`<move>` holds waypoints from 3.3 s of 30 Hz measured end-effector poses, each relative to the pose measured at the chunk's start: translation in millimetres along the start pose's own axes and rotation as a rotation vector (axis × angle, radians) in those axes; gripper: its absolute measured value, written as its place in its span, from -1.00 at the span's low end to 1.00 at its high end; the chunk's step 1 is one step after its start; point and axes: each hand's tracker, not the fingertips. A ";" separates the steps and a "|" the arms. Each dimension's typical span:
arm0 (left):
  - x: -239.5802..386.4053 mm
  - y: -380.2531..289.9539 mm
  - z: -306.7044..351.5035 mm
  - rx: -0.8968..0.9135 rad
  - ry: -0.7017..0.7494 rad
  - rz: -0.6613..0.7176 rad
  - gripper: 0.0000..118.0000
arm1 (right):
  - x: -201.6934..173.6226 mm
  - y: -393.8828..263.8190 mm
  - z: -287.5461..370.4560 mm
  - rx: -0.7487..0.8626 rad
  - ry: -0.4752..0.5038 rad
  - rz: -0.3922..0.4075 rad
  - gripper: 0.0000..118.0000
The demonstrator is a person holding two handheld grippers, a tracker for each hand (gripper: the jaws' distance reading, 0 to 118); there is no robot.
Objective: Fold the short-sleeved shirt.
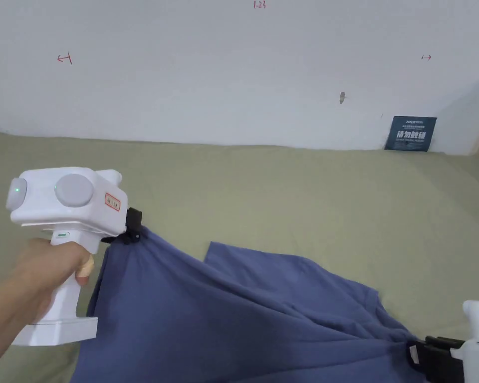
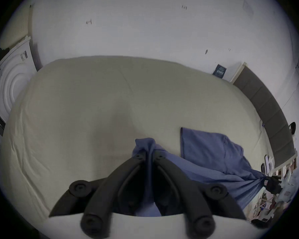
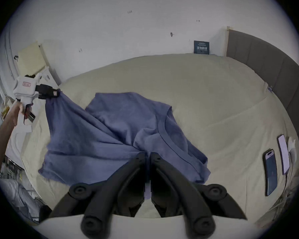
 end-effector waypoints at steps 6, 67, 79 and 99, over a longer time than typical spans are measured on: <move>-3.7 32.0 72.7 0.174 0.004 -0.026 -0.88 | -17.1 46.5 23.8 0.103 0.022 0.018 -0.92; -87.8 -190.7 178.9 0.118 0.025 0.236 -0.88 | -63.3 16.9 22.8 0.123 -0.046 0.173 -0.92; -97.2 -323.0 173.6 -0.072 0.070 0.307 -0.87 | -48.3 -99.5 29.4 -0.055 -0.071 0.092 -0.92; -20.2 -264.8 208.4 0.285 0.181 0.054 -1.00 | -93.0 -72.0 96.5 0.194 -0.243 0.115 -1.00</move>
